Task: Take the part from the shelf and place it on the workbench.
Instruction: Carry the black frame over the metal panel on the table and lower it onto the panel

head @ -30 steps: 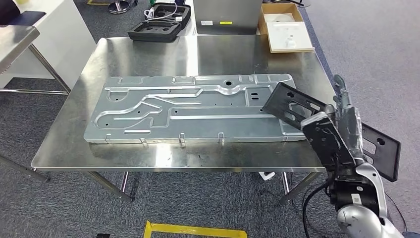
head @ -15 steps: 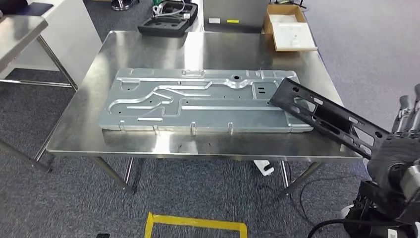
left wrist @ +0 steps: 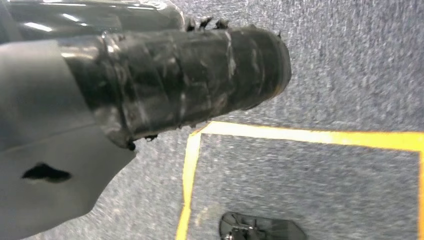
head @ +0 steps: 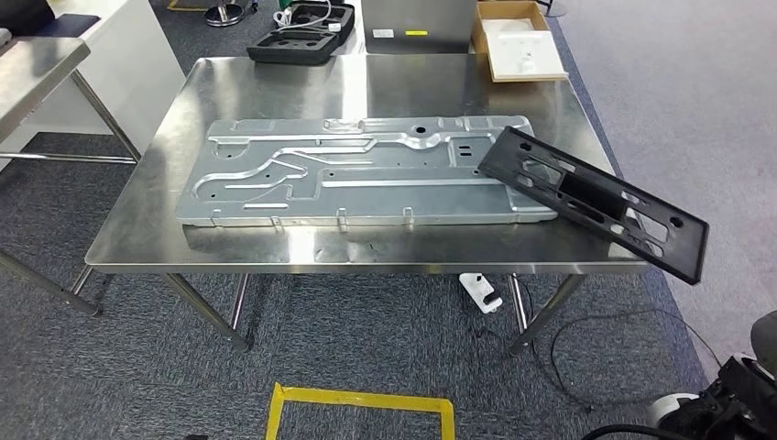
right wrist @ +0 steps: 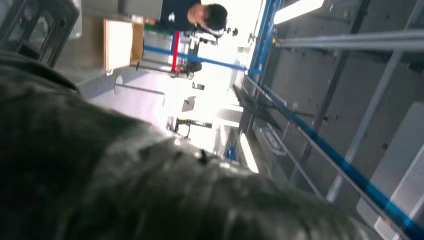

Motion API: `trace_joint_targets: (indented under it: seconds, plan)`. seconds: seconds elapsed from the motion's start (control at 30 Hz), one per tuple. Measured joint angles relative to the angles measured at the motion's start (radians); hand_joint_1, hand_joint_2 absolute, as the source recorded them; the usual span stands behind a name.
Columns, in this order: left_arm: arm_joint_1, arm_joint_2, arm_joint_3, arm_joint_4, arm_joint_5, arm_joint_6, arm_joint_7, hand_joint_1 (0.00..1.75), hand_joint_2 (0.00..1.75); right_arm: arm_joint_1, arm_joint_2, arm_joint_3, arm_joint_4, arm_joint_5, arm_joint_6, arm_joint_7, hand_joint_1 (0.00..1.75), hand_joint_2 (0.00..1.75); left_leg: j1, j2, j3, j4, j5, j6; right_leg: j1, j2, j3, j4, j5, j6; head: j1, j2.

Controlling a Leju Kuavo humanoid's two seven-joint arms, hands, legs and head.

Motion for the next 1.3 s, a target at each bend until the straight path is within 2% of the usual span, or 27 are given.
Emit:
trace_joint_targets:
  seconds: [0.07, 0.13, 0.17, 0.2, 0.23, 0.27, 0.3, 0.37, 0.43, 0.47, 0.5, 0.6, 0.63, 0.67, 0.7, 0.77, 0.83, 0.87, 0.93, 0.97, 1.03, 1.1, 1.13, 1.17, 1.2, 1.23, 1.3]
  plan:
    - [0.0, 0.0, 0.0, 0.0, 0.0, 0.0, 0.0, 0.0, 0.0, 0.001, 0.0, 0.0, 0.0, 0.001, 0.0, 0.0, 0.0, 0.0, 0.0, 0.0, -0.002, 0.005, -0.006, 0.0, 0.0, 0.0, -0.001, 0.0, 0.001, -0.001, 0.0, 0.0]
    - [0.0, 0.0, 0.0, 0.0, 0.0, 0.0, 0.0, 0.0, 0.0, 0.003, 0.002, 0.0, -0.003, 0.009, 0.0, -0.002, 0.0, 0.0, 0.001, 0.0, -0.01, 0.033, -0.031, -0.002, 0.0, 0.0, -0.006, 0.0, 0.005, -0.003, -0.001, 0.0]
    - [0.0, 0.0, 0.0, 0.0, 0.003, 0.0, 0.001, 0.0, 0.0, 0.007, 0.004, 0.0, -0.006, 0.029, 0.0, 0.001, 0.0, 0.0, 0.001, 0.0, -0.015, 0.087, -0.06, -0.003, 0.001, 0.0, -0.022, 0.002, 0.017, -0.003, -0.001, 0.0]
    - [0.0, 0.0, 0.0, 0.0, 0.005, 0.0, 0.002, 0.0, 0.0, 0.011, 0.007, 0.0, -0.01, 0.056, 0.0, 0.007, 0.0, 0.0, 0.002, 0.0, 0.01, 0.104, -0.069, -0.004, 0.001, 0.0, -0.044, 0.006, 0.031, -0.002, -0.002, 0.0]
    - [-0.001, 0.0, 0.0, 0.0, 0.008, 0.0, 0.002, 0.0, 0.0, 0.015, 0.009, 0.0, -0.014, 0.084, 0.0, 0.015, 0.0, 0.0, 0.002, 0.0, 0.054, 0.091, -0.067, -0.003, 0.001, 0.0, -0.066, 0.01, 0.047, 0.001, -0.002, 0.0]
    - [-0.003, 0.0, 0.0, 0.0, 0.01, 0.0, 0.003, 0.0, 0.0, 0.02, 0.011, 0.0, -0.018, 0.114, 0.0, 0.023, 0.0, 0.0, 0.001, 0.0, 0.109, 0.053, -0.071, 0.0, 0.002, 0.0, -0.088, 0.015, 0.063, 0.006, -0.002, 0.0]
    - [-0.005, 0.001, 0.0, 0.0, 0.01, 0.0, 0.003, 0.0, 0.0, 0.021, 0.012, 0.0, -0.022, 0.132, 0.0, 0.029, 0.0, 0.0, -0.002, -0.001, 0.167, -0.026, -0.058, 0.006, 0.002, -0.001, -0.097, 0.017, 0.072, 0.012, -0.001, 0.0]
    - [-0.008, 0.001, 0.0, 0.0, 0.01, -0.002, 0.003, 0.0, 0.0, 0.021, 0.012, 0.0, -0.025, 0.157, 0.0, 0.036, 0.0, 0.0, -0.009, -0.003, 0.202, -0.092, -0.069, 0.019, 0.002, -0.004, -0.098, 0.014, 0.086, 0.024, -0.002, 0.0]
    - [-0.008, 0.002, 0.0, 0.0, 0.011, -0.005, 0.005, 0.0, 0.0, 0.021, 0.012, 0.001, -0.026, 0.176, 0.0, 0.04, 0.0, 0.0, -0.009, -0.002, 0.196, -0.1, -0.056, 0.033, 0.001, -0.006, -0.095, 0.01, 0.096, 0.037, -0.003, 0.0]
    - [-0.008, 0.002, 0.0, 0.0, 0.012, -0.008, 0.006, 0.0, 0.0, 0.021, 0.012, 0.001, -0.026, 0.183, 0.0, 0.042, 0.0, 0.0, -0.007, 0.0, 0.191, -0.104, -0.046, 0.041, 0.0, -0.004, -0.099, 0.018, 0.085, 0.041, -0.004, 0.0]
    - [-0.008, 0.002, 0.0, 0.0, 0.012, -0.011, 0.006, 0.0, 0.0, 0.021, 0.012, 0.001, -0.027, 0.189, 0.0, 0.043, 0.0, 0.0, -0.005, 0.002, 0.184, -0.108, -0.036, 0.049, 0.0, -0.003, -0.109, 0.043, 0.055, 0.045, -0.002, 0.0]
    - [-0.008, 0.002, 0.0, 0.0, 0.012, -0.016, 0.008, 0.0, 0.0, 0.021, 0.012, 0.003, -0.029, 0.208, 0.0, 0.046, 0.0, 0.0, -0.005, 0.008, 0.151, -0.107, -0.008, 0.063, 0.0, -0.001, -0.16, 0.216, -0.082, 0.05, -0.001, 0.0]
    - [-0.008, 0.002, 0.0, 0.0, 0.012, -0.017, 0.008, 0.0, 0.0, 0.021, 0.012, 0.003, -0.029, 0.217, 0.0, 0.047, 0.0, 0.0, -0.006, 0.009, 0.138, -0.104, 0.001, 0.063, 0.0, -0.001, -0.168, 0.266, -0.101, 0.051, -0.001, 0.0]
    - [-0.008, 0.002, 0.0, 0.0, 0.012, -0.018, 0.009, 0.0, 0.0, 0.021, 0.012, 0.004, -0.029, 0.225, 0.0, 0.049, 0.0, 0.0, -0.006, 0.009, 0.125, -0.1, 0.009, 0.062, -0.001, -0.001, -0.162, 0.287, -0.096, 0.051, -0.001, 0.0]
    - [-0.008, 0.002, 0.0, 0.0, 0.012, -0.018, 0.009, 0.0, 0.0, 0.021, 0.012, 0.004, -0.029, 0.232, 0.0, 0.051, 0.0, 0.0, -0.006, 0.009, 0.111, -0.094, 0.015, 0.06, -0.001, -0.001, -0.137, 0.272, -0.075, 0.051, -0.001, 0.0]
    - [-0.008, 0.002, 0.0, 0.0, 0.012, -0.018, 0.01, 0.0, 0.0, 0.02, 0.012, 0.006, -0.03, 0.243, 0.0, 0.06, 0.0, 0.0, -0.006, 0.009, 0.087, -0.08, 0.024, 0.055, -0.001, -0.001, -0.043, 0.147, -0.033, 0.047, -0.001, 0.0]
    - [-0.008, 0.002, 0.0, 0.0, 0.012, -0.018, 0.011, 0.0, 0.0, 0.02, 0.012, 0.01, -0.032, 0.241, 0.0, 0.074, 0.0, 0.0, -0.008, 0.008, 0.071, -0.066, 0.031, 0.046, 0.003, 0.0, 0.03, 0.03, -0.029, 0.041, -0.002, 0.0]
    - [-0.008, 0.002, 0.0, 0.0, 0.013, -0.018, 0.012, 0.0, 0.0, 0.019, 0.012, 0.013, -0.033, 0.234, 0.0, 0.08, 0.0, 0.0, -0.009, 0.008, 0.066, -0.063, 0.035, 0.04, 0.006, 0.001, 0.041, 0.006, -0.036, 0.036, -0.002, 0.0]
    - [-0.008, 0.002, 0.0, 0.0, 0.014, -0.019, 0.013, 0.0, 0.0, 0.019, 0.012, 0.018, -0.034, 0.216, 0.0, 0.087, 0.0, 0.0, -0.01, 0.006, 0.062, -0.061, 0.045, 0.028, 0.006, 0.0, 0.032, -0.001, -0.028, 0.025, -0.001, 0.0]
    - [-0.007, 0.002, 0.0, 0.001, 0.014, -0.019, 0.014, 0.0, 0.0, 0.019, 0.012, 0.02, -0.034, 0.21, 0.0, 0.087, 0.0, 0.0, -0.009, 0.005, 0.055, -0.055, 0.039, 0.022, 0.004, -0.001, 0.027, -0.003, -0.021, 0.017, -0.001, 0.0]
    - [-0.006, 0.001, 0.0, 0.001, 0.014, -0.02, 0.015, 0.0, 0.0, 0.018, 0.012, 0.025, -0.034, 0.204, 0.0, 0.087, 0.0, 0.0, -0.005, 0.002, 0.029, 0.002, -0.018, 0.01, 0.0, -0.004, 0.01, -0.008, -0.003, 0.002, -0.005, 0.0]
    - [-0.005, -0.001, 0.0, 0.001, 0.014, -0.021, 0.016, 0.0, 0.0, 0.017, 0.012, 0.029, -0.034, 0.204, 0.0, 0.087, 0.0, 0.0, -0.001, 0.002, -0.01, 0.122, -0.106, 0.0, 0.001, -0.005, -0.011, -0.007, 0.014, -0.004, -0.008, 0.0]
    - [-0.005, 0.0, 0.0, 0.001, 0.014, -0.021, 0.017, 0.0, 0.0, 0.018, 0.012, 0.031, -0.034, 0.206, 0.0, 0.087, 0.0, 0.0, 0.0, 0.002, -0.022, 0.176, -0.132, -0.003, 0.002, -0.005, -0.023, -0.007, 0.023, -0.004, -0.008, 0.0]
    - [-0.005, 0.0, 0.0, 0.001, 0.014, -0.021, 0.018, 0.0, 0.0, 0.018, 0.012, 0.034, -0.034, 0.208, 0.0, 0.088, 0.0, 0.0, 0.0, 0.002, -0.021, 0.204, -0.137, -0.005, 0.003, -0.005, -0.035, -0.005, 0.031, -0.003, -0.008, 0.0]
    - [-0.005, -0.001, 0.0, 0.001, 0.014, -0.021, 0.018, 0.0, 0.0, 0.018, 0.012, 0.035, -0.034, 0.212, 0.0, 0.089, 0.0, 0.0, 0.0, 0.002, -0.001, 0.194, -0.122, -0.005, 0.003, -0.005, -0.045, -0.004, 0.038, -0.002, -0.008, 0.0]
    - [-0.005, -0.001, 0.0, 0.001, 0.014, -0.02, 0.018, 0.0, 0.0, 0.019, 0.012, 0.037, -0.034, 0.216, 0.0, 0.091, 0.0, 0.0, 0.0, 0.002, 0.038, 0.147, -0.094, -0.003, 0.003, -0.005, -0.055, -0.001, 0.045, 0.0, -0.008, 0.0]
    - [-0.006, 0.0, 0.0, 0.001, 0.014, -0.019, 0.018, 0.0, 0.0, 0.019, 0.012, 0.039, -0.035, 0.225, 0.0, 0.096, 0.0, 0.0, -0.002, 0.001, 0.14, -0.002, -0.059, 0.006, 0.004, -0.005, -0.069, 0.004, 0.056, 0.007, -0.008, 0.0]
